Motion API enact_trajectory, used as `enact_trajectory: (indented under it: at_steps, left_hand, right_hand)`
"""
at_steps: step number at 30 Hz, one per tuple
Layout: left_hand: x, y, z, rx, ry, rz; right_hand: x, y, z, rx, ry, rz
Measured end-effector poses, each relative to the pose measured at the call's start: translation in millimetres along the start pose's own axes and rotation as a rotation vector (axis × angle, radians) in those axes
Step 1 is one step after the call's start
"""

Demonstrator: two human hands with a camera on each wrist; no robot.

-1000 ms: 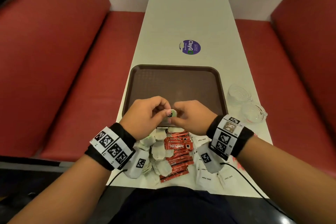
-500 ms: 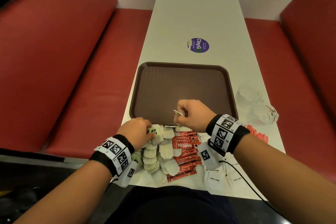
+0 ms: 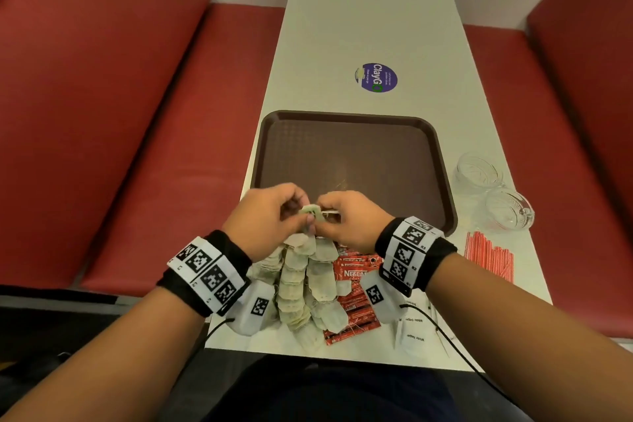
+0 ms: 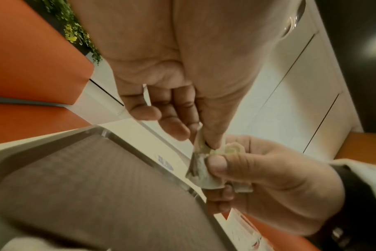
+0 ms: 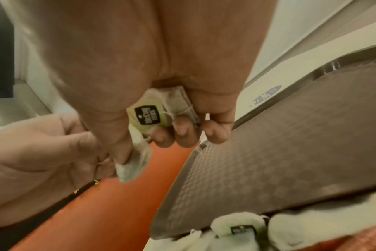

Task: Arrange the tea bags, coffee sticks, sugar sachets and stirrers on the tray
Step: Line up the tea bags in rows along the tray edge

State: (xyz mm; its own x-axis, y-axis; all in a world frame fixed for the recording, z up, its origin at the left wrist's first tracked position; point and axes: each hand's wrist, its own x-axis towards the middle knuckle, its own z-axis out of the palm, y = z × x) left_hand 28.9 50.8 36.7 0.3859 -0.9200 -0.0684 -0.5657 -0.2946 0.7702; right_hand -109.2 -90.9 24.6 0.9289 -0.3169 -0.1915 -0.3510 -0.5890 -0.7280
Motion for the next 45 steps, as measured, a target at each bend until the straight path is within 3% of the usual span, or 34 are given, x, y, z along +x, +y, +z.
enact_trajectory:
  at_steps: [3,6,8,12,16,18,20,22,26,31,35,40,45]
  left_hand:
    - [9.3,-4.1,-6.1,-0.130,0.095,0.001]
    - [18.0,-17.0,-6.7,-0.255,0.036,-0.065]
    - [23.3,-24.4,-6.9,-0.250,0.035,-0.089]
    - [45.7,-39.7,-19.4,-0.168,0.158,-0.116]
    - [68.0,-40.3,-21.3,-0.205,-0.076,-0.159]
    - [72.5,-40.8,-15.3,-0.252,-0.128,-0.184]
    - [77.0,-46.1,-10.7,-0.167,-0.129,-0.211]
    - [80.8,-53.4,-6.3,0.056,-0.165,-0.234]
    - [84.6,-57.2,11.5,0.422,-0.386,-0.262]
    - [87.2,-56.2,25.8,0.563,-0.421,-0.247]
    - [89.9,-53.4,17.7,0.449,-0.377,-0.228]
    - [88.8,-42.6,-4.1,0.025,-0.253,-0.256]
    - [86.3,-36.1,-24.5,-0.214,-0.199,-0.205]
  right_hand:
    - [9.4,-1.2,-2.6,0.051,0.085,0.012]
    - [17.4,0.0,-7.0,0.114,0.155,0.043]
    - [21.9,2.5,-7.8,0.150,0.174,0.063]
    - [29.3,13.9,-5.4,0.162,0.208,0.133]
    - [42.2,21.0,-0.5,0.220,0.209,0.179]
    - [51.6,23.6,3.2,0.219,0.226,0.211]
    - [58.5,26.9,5.9,0.175,0.203,0.234]
    - [61.4,30.6,8.5,0.078,0.133,0.245]
    - [66.4,38.4,12.2,-0.095,-0.012,0.283]
    - [70.0,39.4,7.8,-0.159,-0.104,0.286]
    - [69.3,39.4,6.3,-0.143,-0.117,0.233]
    - [66.7,34.4,4.3,-0.070,-0.024,0.100]
    - [67.8,32.7,0.0,-0.047,0.100,0.038]
